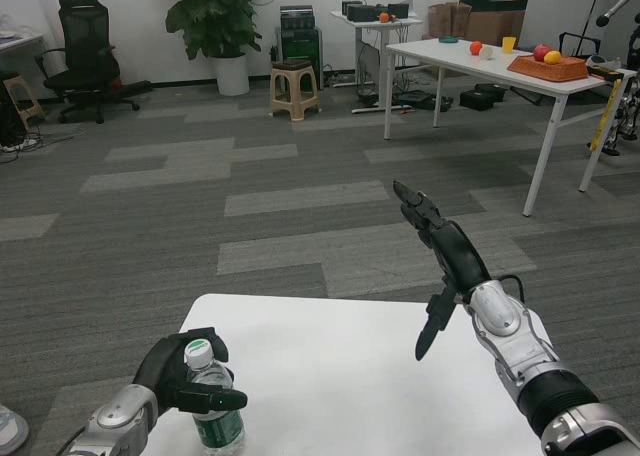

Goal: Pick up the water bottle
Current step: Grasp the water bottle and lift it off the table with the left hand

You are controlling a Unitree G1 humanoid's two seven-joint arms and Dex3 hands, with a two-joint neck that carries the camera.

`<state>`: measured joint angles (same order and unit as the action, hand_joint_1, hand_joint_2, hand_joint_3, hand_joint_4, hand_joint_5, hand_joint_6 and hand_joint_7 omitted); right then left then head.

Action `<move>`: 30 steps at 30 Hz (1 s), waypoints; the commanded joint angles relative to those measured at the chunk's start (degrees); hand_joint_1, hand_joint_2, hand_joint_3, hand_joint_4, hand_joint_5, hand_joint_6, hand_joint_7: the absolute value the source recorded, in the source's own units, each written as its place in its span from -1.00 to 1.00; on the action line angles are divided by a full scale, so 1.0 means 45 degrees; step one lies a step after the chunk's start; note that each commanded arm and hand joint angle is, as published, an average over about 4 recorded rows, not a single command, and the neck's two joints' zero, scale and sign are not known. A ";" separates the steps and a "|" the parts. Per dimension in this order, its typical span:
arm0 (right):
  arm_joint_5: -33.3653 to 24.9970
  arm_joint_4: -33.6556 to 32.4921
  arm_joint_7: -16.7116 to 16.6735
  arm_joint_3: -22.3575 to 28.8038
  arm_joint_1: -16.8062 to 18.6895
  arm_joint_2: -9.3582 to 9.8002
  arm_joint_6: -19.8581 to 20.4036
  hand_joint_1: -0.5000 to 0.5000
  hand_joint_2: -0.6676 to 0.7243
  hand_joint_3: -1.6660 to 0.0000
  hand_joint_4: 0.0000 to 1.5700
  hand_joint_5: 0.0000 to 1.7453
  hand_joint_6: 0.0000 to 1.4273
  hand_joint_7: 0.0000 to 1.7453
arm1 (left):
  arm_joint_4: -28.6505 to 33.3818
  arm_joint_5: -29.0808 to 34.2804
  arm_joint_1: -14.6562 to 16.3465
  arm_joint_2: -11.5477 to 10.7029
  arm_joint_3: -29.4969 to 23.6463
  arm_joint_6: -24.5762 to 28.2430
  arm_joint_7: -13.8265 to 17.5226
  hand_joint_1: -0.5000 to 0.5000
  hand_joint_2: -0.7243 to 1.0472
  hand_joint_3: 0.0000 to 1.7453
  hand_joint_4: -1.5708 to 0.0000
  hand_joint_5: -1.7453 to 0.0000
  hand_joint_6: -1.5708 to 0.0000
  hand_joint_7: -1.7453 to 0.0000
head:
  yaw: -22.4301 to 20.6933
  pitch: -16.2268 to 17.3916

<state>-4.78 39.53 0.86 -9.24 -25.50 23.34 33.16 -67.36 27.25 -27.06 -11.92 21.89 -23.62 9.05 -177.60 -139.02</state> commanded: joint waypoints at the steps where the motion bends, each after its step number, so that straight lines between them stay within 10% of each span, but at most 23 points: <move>1: -0.0055 0.0062 -0.0054 0.0003 -0.0135 -0.0031 0.0033 -0.92 0.91 1.00 -1.00 -1.00 -1.00 -1.00 | -0.0050 0.0185 -0.0295 -0.0067 -0.0060 -0.0298 -0.0023 0.16 0.10 -0.90 -1.00 -1.00 -0.77 -0.84 | -0.0022 0.0005; 30: -0.0070 0.0062 -0.0054 -0.0016 -0.0135 -0.0051 0.0033 -0.92 0.91 1.00 -1.00 -1.00 -1.00 -1.00 | 0.3568 -0.3023 -0.1135 -0.0511 -0.0953 -0.0728 -0.0043 0.16 0.15 -0.88 -1.00 -1.00 -0.69 -0.92 | -0.0063 -0.0077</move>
<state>-4.79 39.69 0.84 -9.26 -25.50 23.23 33.17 -53.29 15.11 -29.69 -13.65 18.52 -28.24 8.62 -177.87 -139.30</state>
